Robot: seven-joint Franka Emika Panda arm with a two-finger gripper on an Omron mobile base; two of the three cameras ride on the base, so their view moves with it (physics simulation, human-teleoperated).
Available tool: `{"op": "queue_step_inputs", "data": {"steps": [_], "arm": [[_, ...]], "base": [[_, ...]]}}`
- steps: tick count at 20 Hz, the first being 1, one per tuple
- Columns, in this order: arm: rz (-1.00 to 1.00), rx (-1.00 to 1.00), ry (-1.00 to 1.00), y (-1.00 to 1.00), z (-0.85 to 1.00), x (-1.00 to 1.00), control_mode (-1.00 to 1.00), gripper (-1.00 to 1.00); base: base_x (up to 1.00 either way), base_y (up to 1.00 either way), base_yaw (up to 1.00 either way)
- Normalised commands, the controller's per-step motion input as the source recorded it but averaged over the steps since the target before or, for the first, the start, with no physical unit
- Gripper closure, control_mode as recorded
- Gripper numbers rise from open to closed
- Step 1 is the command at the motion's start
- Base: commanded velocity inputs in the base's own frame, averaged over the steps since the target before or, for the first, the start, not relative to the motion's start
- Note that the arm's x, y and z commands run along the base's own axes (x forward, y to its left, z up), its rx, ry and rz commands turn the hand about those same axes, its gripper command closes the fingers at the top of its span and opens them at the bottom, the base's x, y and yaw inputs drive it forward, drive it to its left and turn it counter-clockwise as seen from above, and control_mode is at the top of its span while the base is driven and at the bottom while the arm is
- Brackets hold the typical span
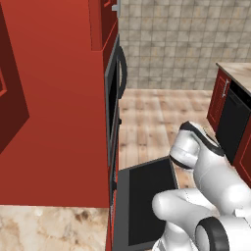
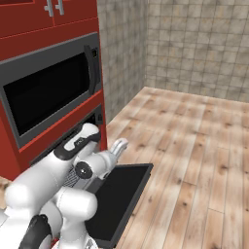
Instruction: Place the fish on the top rack of the oven, and slide the tray back inside. Close the oven door.
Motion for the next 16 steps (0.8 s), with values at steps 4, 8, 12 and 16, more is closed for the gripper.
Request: {"op": "queue_step_inputs", "data": {"steps": [4,8,12,16], "arm": [[0.00,-0.01,0.16,-0.71,0.86,-0.69,-1.00,-1.00],[0.01,0.00,0.23,-0.84,0.56,-0.70,-1.00,-1.00],[0.05,-0.10,0.28,-0.61,0.56,-0.61,-1.00,-1.00],[0.13,-0.36,0.20,-0.18,0.62,-0.38,-1.00,-1.00]], "base": [[0.00,0.00,0.00],[0.00,0.00,0.00],[0.00,0.00,0.00],[0.00,0.00,0.00]]}}
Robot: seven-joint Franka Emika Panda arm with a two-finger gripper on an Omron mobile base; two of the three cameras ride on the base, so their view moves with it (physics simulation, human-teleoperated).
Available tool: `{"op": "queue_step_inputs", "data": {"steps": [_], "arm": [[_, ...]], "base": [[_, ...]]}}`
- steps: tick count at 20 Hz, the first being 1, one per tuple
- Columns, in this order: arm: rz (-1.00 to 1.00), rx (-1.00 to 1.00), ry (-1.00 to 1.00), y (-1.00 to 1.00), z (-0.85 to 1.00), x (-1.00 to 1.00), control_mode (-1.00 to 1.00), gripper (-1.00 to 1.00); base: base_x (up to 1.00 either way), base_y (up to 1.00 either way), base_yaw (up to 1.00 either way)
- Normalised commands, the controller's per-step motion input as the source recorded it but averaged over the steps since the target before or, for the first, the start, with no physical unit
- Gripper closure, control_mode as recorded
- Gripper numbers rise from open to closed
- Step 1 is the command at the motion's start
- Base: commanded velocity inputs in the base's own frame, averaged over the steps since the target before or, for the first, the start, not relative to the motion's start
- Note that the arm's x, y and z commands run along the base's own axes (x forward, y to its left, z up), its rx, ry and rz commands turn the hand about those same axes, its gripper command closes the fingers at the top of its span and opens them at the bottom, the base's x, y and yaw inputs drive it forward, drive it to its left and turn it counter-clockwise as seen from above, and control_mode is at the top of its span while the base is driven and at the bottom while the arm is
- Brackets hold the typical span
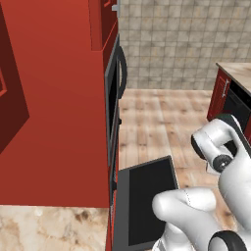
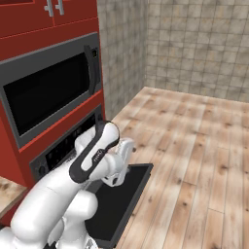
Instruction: Place the fish on the top rack of the oven, and slide the tray back inside. Close the oven door.
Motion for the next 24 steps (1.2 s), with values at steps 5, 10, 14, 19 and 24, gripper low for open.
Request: {"op": "queue_step_inputs", "data": {"steps": [5,10,14,19,24], "arm": [[0.19,-0.63,0.09,-0.03,0.53,-0.29,-1.00,-1.00],[0.16,-0.77,0.18,0.00,0.44,-0.20,-1.00,-1.00],[0.14,-0.82,0.28,0.00,0.40,-0.06,-1.00,-1.00],[0.16,-0.83,0.36,0.00,0.36,-0.03,-1.00,-1.00],[0.26,-0.84,0.39,0.00,0.31,-0.01,-1.00,-1.00]], "base": [[0.00,0.00,0.00],[0.00,0.00,0.00],[0.00,0.00,0.00],[0.00,0.00,0.00],[0.00,0.00,0.00]]}}
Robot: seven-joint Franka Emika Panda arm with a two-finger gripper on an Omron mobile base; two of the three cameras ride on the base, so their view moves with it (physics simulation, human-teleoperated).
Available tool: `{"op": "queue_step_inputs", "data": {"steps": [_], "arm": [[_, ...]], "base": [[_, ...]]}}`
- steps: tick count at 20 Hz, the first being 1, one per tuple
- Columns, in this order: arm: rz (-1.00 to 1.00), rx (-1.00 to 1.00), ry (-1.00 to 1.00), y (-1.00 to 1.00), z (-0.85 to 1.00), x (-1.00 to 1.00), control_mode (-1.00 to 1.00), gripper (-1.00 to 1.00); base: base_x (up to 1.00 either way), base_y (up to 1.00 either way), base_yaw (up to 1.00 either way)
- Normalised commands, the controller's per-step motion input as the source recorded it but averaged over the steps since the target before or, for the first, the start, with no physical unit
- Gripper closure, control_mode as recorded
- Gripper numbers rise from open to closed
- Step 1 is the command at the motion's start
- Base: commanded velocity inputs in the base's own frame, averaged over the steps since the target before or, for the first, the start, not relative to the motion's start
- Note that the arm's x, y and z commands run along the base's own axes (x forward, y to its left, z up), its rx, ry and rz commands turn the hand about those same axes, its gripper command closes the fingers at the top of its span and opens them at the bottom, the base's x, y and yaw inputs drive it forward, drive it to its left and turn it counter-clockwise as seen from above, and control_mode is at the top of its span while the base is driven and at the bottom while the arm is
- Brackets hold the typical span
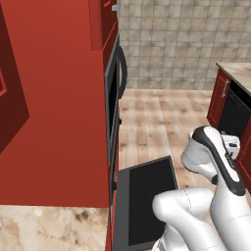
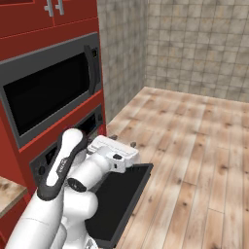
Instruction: Place the fish on the top rack of the oven, and slide the tray back inside. Close the oven door.
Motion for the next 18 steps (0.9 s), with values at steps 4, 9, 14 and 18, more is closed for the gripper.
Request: {"op": "queue_step_inputs", "data": {"steps": [4,9,14,18], "arm": [[0.30,-0.85,0.46,0.00,0.39,0.00,-1.00,-1.00],[0.31,-0.85,0.49,0.00,0.44,0.00,-1.00,-1.00],[0.32,-0.82,0.51,0.00,0.39,-0.03,-1.00,-1.00],[0.32,-0.80,0.50,0.00,0.34,-0.07,-1.00,-1.00]], "base": [[0.00,0.00,0.00],[0.00,0.00,0.00],[0.00,0.00,0.00],[0.00,0.00,0.00]]}}
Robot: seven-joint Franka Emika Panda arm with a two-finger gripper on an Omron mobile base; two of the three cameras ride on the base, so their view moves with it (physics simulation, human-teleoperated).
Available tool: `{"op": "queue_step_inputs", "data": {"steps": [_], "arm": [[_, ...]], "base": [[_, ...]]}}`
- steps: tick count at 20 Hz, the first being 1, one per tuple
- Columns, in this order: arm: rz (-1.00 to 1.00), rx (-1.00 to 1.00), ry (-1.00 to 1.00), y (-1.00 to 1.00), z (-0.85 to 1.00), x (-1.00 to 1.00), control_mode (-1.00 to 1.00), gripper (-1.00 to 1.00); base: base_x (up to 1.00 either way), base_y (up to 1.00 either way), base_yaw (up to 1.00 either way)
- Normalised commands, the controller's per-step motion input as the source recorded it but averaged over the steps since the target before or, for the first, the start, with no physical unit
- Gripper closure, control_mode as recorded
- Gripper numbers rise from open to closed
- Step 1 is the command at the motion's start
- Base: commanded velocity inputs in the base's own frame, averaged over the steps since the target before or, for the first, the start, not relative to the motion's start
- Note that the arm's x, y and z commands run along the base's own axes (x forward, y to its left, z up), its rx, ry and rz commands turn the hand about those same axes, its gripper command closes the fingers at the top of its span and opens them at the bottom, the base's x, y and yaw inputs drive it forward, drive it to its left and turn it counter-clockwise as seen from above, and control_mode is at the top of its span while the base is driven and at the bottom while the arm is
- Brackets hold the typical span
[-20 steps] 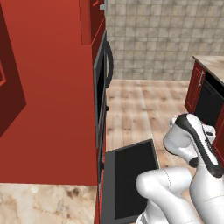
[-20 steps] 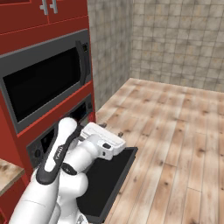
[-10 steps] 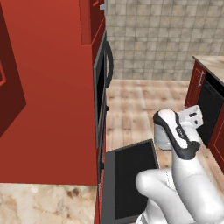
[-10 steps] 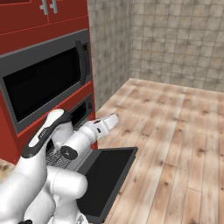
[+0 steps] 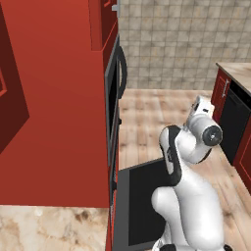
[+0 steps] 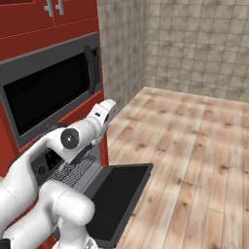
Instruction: Place the fish on the top rack of the oven, and slide the tray back inside. Close the oven door.
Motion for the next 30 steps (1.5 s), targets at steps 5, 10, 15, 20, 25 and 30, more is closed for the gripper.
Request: {"op": "queue_step_inputs", "data": {"steps": [5,10,15,20,25,30], "arm": [[0.35,-0.69,0.49,0.00,0.20,-0.16,-1.00,-1.00],[0.41,-0.49,0.53,0.00,0.00,-0.40,-1.00,-1.00],[0.33,-0.27,0.36,0.01,-0.24,-0.49,-1.00,-1.00],[0.03,-0.04,0.06,0.02,-0.17,-0.06,-1.00,-1.00],[-0.05,0.02,0.00,-0.04,-0.37,-0.02,-1.00,-1.00],[-0.11,0.16,0.00,-0.29,-0.98,-0.12,-1.00,-1.00]], "base": [[0.00,0.00,0.00],[0.00,0.00,0.00],[0.00,0.00,0.00],[0.00,0.00,0.00],[0.00,0.00,0.00],[0.00,0.00,0.00]]}}
